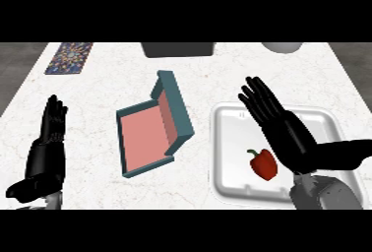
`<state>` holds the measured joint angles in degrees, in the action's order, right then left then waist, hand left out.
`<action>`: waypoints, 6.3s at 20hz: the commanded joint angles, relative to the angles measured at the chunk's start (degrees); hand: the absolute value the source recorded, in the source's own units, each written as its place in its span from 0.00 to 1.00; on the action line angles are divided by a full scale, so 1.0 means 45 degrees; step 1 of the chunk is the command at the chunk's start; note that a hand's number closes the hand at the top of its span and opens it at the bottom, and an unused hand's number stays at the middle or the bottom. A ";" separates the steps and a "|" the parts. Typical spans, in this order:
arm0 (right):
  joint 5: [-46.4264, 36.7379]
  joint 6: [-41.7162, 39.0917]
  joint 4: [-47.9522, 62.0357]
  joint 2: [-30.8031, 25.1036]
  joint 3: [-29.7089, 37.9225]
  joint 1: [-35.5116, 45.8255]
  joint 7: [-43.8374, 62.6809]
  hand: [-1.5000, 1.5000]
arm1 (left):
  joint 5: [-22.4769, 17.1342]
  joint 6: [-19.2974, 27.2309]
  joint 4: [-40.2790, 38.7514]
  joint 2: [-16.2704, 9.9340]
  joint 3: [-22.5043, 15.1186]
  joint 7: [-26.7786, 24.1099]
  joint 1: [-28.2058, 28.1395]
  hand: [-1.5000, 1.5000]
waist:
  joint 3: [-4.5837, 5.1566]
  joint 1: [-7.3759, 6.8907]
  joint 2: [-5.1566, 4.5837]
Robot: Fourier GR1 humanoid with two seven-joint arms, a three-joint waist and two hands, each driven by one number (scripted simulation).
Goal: Pick the bell pepper from the tray and place it in the cardboard box
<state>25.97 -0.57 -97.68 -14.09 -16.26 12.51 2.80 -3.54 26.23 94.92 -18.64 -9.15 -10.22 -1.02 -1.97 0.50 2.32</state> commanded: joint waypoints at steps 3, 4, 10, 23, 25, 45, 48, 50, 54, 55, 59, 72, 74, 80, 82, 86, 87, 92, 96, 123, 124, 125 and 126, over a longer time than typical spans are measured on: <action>-0.0672 -0.0780 0.1099 -0.0070 0.0858 0.1459 -0.1697 0.00 | 0.0686 -0.0379 -0.0704 -0.0566 -0.0284 0.1177 0.0285 0.50 | 0.0423 -0.0203 -0.0578; -0.0981 -0.0762 0.0704 -0.0217 0.0797 0.1619 -0.1827 0.00 | 0.0638 -0.0731 -0.0447 -0.1133 -0.0250 0.2194 0.0233 0.50 | 0.0417 -0.0201 -0.0551; -0.4962 0.2556 0.2593 -0.1275 0.1494 0.0228 -0.2590 0.00 | 0.0041 -0.1794 -0.1311 -0.1290 -0.0553 0.2950 -0.0159 0.50 | 0.0414 0.0069 -0.0599; -0.8221 -0.0188 0.3106 -0.5072 0.0372 0.1239 -0.2228 0.00 | 0.0036 -0.2504 -0.1876 -0.1176 -0.0162 0.3011 0.0331 0.50 | 0.0485 -0.0158 -0.0458; -0.8624 -0.1335 0.2785 -0.6051 -0.0165 0.0756 -0.2070 0.00 | 0.0187 -0.2262 -0.1893 -0.0753 -0.0428 0.2909 0.0178 0.50 | 0.0485 -0.0059 -0.0434; -1.1980 -0.5195 0.0152 -0.4035 -0.2257 0.0311 0.4609 0.00 | 0.1099 -0.2835 -0.0772 -0.0552 0.0402 0.4029 -0.0145 0.50 | 0.0437 -0.0178 -0.0506; -1.2181 -0.6002 -0.0938 -0.4186 -0.2016 -0.0328 0.5252 0.00 | 0.1059 -0.3358 -0.1805 -0.0466 0.0857 0.2787 -0.0095 0.50 | 0.0441 -0.0123 -0.0501; -1.2724 -0.6066 -0.0502 -0.3893 -0.1658 -0.0678 0.4444 0.00 | 0.1418 -0.3466 -0.1517 -0.0139 0.0771 0.3303 0.0032 0.50 | 0.0438 -0.0116 -0.0505; -1.3469 -0.6014 0.0031 -0.3867 -0.1453 -0.0957 0.3843 0.00 | 0.1216 -0.3982 -0.0755 -0.0322 0.1121 0.3711 -0.0341 0.50 | 0.0435 -0.0140 -0.0501; -1.3092 -0.6359 -0.0174 -0.4180 -0.0905 -0.1051 0.3611 0.00 | 0.2042 -0.3010 -0.1314 0.0473 0.0704 0.4222 0.0786 0.50 | 0.0436 -0.0081 -0.0506; -1.4247 -0.6499 0.1365 -0.2517 -0.1067 -0.0012 0.3617 0.00 | 0.2056 -0.3777 -0.2745 0.0547 0.1362 0.3335 0.1225 0.50 | 0.0438 -0.0131 -0.0521; -1.6086 -0.5795 0.1911 -0.1247 -0.0295 -0.1006 0.2012 0.00 | 0.2379 -0.4702 -0.1724 0.1006 0.2124 0.3169 0.0265 0.50 | 0.0438 -0.0125 -0.0516; -1.6155 -0.6246 0.0847 -0.1369 -0.0418 -0.1695 0.2254 0.00 | 0.3068 -0.4151 -0.1901 0.1405 0.1806 0.3853 0.0901 0.50 | 0.0438 -0.0081 -0.0509; -1.6615 -0.6774 0.2731 -0.0837 0.0259 -0.0157 0.1737 0.00 | 0.2922 -0.4663 -0.1944 0.1579 0.2192 0.3030 0.0222 0.50 | 0.0439 -0.0146 -0.0520; -1.7548 -0.5863 0.2278 -0.0342 -0.0643 -0.1147 0.1966 0.00 | 0.2384 -0.5452 -0.0969 0.0951 0.2713 0.3356 -0.0245 0.50 | 0.0437 -0.0156 -0.0510; -1.7463 -0.6548 0.2822 -0.0764 0.0413 -0.0851 0.1020 0.00 | 0.3124 -0.5012 -0.1189 0.1526 0.2615 0.3729 0.0445 0.50 | 0.0438 -0.0122 -0.0512; -1.7159 -0.6524 0.3729 -0.0884 0.0667 -0.0392 0.0549 0.00 | 0.3283 -0.4754 -0.2254 0.1716 0.2514 0.3348 0.0948 0.50 | 0.0438 -0.0117 -0.0524; -1.8264 -0.5087 0.3123 -0.0595 0.0098 -0.0715 0.0299 1.00 | 0.2711 -0.5546 -0.0521 0.1416 0.2706 0.4115 0.0052 0.50 | 0.0434 -0.0162 -0.0504; -1.9460 -0.3350 0.3302 -0.0258 -0.0204 -0.0781 0.0460 1.00 | 0.3380 -0.5002 -0.2217 0.1939 0.2425 0.3349 0.0833 0.50 | 0.0439 -0.0089 -0.0520; -2.3991 -0.0507 -0.6953 0.3128 -0.6028 -0.4107 1.0361 1.00 | 0.3052 -0.5576 -0.0987 0.1410 0.2969 0.3588 0.0151 0.50 | 0.0439 -0.0206 -0.0492; -2.4035 -0.0831 -0.7102 0.3129 -0.6482 -0.3598 1.0871 1.00 | 0.3322 -0.5225 -0.1525 0.1744 0.2817 0.3573 0.0503 0.50 | 0.0448 -0.0138 -0.0514; -2.4212 -0.0181 -0.7106 0.3129 -0.6966 -0.3879 1.0559 1.00 | 0.3247 -0.5402 -0.1368 0.1669 0.2811 0.3159 -0.0115 0.50 | 0.0444 -0.0159 -0.0486; -2.3652 -0.0608 -0.6713 0.3130 -0.6962 -0.2325 1.1616 1.00 | 0.3471 -0.5268 -0.0500 0.2083 0.2218 0.3775 -0.0223 0.50 | 0.0445 -0.0337 -0.0508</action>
<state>-82.96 -3.92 -127.08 -0.16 -43.56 -6.22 50.38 11.13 2.26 90.00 -10.79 3.05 5.46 -1.03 0.03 -0.17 0.18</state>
